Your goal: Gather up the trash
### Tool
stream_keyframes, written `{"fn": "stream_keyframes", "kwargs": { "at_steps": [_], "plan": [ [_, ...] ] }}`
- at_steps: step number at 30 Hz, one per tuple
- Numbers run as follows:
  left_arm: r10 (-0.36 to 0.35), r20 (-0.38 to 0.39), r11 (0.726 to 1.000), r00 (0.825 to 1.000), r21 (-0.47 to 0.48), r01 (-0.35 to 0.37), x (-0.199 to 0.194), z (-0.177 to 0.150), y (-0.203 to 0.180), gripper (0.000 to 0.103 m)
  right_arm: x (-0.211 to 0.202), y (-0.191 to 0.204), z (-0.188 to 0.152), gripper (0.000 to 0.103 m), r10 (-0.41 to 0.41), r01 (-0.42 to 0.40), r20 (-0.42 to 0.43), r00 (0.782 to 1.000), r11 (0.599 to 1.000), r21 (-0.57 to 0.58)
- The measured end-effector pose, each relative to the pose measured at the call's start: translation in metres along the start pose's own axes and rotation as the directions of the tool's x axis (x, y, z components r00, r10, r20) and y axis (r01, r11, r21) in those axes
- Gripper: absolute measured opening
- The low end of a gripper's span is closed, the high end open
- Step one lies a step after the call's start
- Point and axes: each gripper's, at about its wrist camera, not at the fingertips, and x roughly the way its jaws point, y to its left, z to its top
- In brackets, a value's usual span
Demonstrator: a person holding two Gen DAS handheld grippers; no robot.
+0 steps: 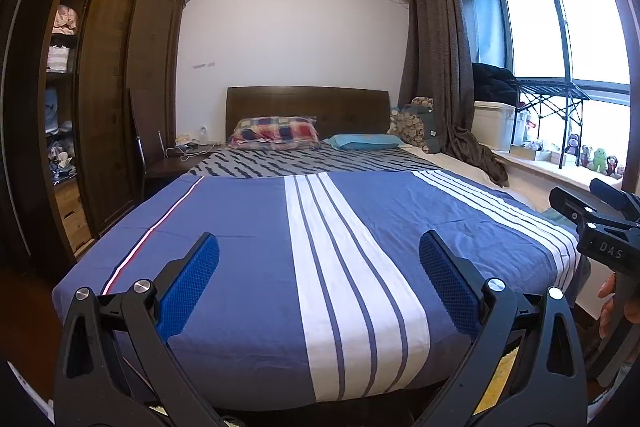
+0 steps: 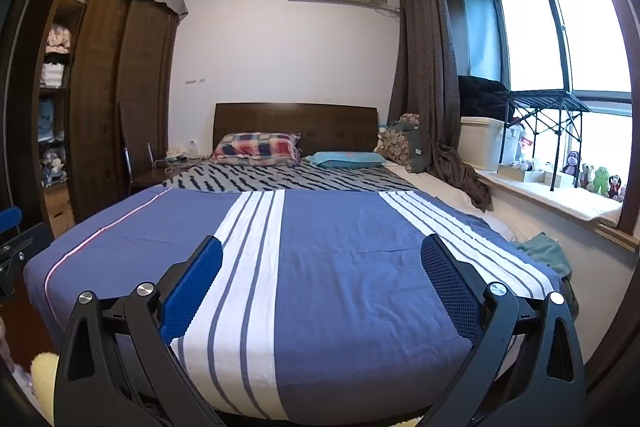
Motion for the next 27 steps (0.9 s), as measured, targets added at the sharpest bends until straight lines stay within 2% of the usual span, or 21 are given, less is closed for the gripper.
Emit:
{"fn": "stream_keyframes", "kwargs": {
  "at_steps": [27],
  "plan": [
    [-0.005, -0.002, 1.000, 1.000, 0.012, 0.005, -0.0018, -0.0025, -0.0050, 0.095, -0.0002, 0.0087, -0.0021, 0.099, 0.026, -0.026, -0.006, 1.000, 1.000, -0.009]
  ]
}}
